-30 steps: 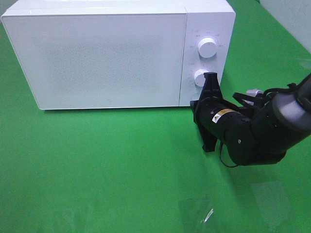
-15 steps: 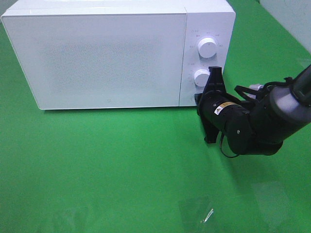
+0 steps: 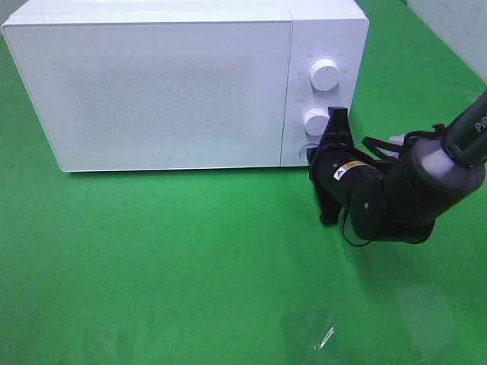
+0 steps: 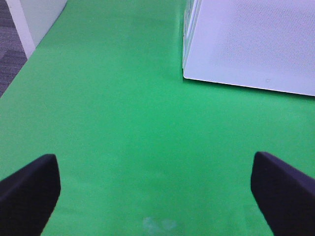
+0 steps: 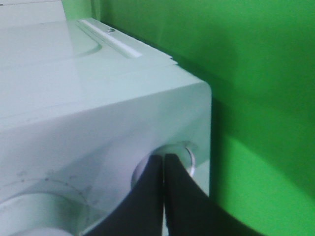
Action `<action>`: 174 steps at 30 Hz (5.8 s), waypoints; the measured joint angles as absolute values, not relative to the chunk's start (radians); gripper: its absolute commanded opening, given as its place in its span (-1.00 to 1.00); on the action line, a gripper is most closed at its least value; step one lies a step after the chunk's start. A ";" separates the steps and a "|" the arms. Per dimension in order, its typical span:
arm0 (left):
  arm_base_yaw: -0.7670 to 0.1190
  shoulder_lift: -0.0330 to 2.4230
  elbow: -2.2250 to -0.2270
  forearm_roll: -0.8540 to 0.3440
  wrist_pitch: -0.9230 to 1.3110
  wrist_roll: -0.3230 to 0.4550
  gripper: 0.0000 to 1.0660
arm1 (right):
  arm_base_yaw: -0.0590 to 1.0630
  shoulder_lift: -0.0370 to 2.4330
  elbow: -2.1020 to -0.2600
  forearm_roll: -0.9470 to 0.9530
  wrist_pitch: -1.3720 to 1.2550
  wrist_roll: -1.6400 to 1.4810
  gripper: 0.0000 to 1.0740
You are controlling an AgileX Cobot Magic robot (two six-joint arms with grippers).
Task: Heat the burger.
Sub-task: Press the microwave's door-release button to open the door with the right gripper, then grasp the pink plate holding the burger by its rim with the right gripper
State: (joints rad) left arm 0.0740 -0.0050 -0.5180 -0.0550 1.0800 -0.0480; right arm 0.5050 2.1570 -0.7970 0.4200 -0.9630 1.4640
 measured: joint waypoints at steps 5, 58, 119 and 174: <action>0.074 -0.005 -0.518 -0.055 1.080 -0.048 0.88 | 0.506 2.158 -0.806 0.427 -0.964 1.452 -1.00; 0.074 -0.005 -0.518 -0.055 1.080 -0.048 0.88 | 0.527 2.189 -0.911 0.611 -0.894 1.394 -1.00; 0.074 -0.005 -0.518 -0.055 1.080 -0.048 0.88 | 0.528 1.789 -0.574 0.358 -0.629 1.136 -1.00; 0.074 -0.005 -0.518 -0.055 1.080 -0.048 0.88 | 0.528 1.543 -0.980 -0.117 0.562 -0.334 -0.87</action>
